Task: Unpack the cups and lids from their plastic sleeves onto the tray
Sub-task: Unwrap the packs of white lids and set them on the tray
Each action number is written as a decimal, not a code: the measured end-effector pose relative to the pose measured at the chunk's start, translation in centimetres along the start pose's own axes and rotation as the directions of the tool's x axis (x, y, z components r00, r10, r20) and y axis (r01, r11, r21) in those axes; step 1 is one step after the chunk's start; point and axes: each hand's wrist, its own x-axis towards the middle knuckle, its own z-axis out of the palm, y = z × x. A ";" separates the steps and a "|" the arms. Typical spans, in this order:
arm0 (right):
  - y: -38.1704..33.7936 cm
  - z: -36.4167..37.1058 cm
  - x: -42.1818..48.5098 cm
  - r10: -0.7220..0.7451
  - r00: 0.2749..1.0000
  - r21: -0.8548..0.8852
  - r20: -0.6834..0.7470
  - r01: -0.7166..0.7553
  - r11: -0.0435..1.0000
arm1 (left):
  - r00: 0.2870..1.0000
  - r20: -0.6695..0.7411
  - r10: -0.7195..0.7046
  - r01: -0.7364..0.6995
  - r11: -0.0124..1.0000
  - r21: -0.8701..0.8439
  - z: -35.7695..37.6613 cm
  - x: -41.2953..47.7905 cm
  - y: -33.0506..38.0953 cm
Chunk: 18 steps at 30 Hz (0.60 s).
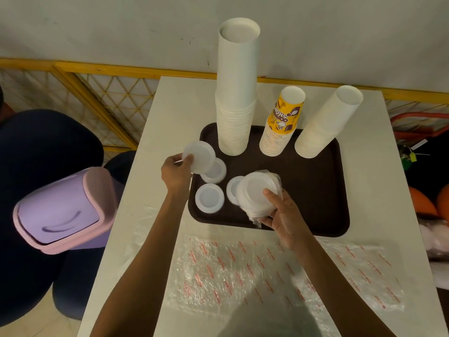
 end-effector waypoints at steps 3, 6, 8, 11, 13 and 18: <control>-0.3 -0.2 0.5 0.003 1.000 -0.011 -0.019 -0.003 1.000 | 0.999 0.028 -0.029 0.027 0.998 0.061 1.2 1.5 -1.1; -0.6 -0.9 1.0 -0.009 0.999 0.003 -0.046 0.009 1.000 | 0.996 0.080 -0.033 0.021 0.988 0.155 2.7 2.3 -2.1; -0.8 -1.4 1.3 -0.013 0.998 0.010 -0.061 0.014 1.000 | 0.995 0.095 -0.034 0.015 0.980 0.198 3.5 2.7 -2.6; -0.9 -1.9 1.5 -0.023 0.997 0.015 -0.074 0.024 1.000 | 0.995 0.096 -0.027 0.003 0.970 0.242 4.3 2.9 -3.3; -0.9 -2.0 1.7 -0.024 0.997 0.020 -0.080 0.026 0.999 | 0.995 0.101 -0.014 -0.014 0.961 0.276 4.5 3.0 -3.7; -0.5 -1.9 2.0 -0.005 0.997 0.021 -0.083 0.007 1.000 | 0.996 0.085 0.040 -0.070 0.924 0.377 4.8 3.7 -4.8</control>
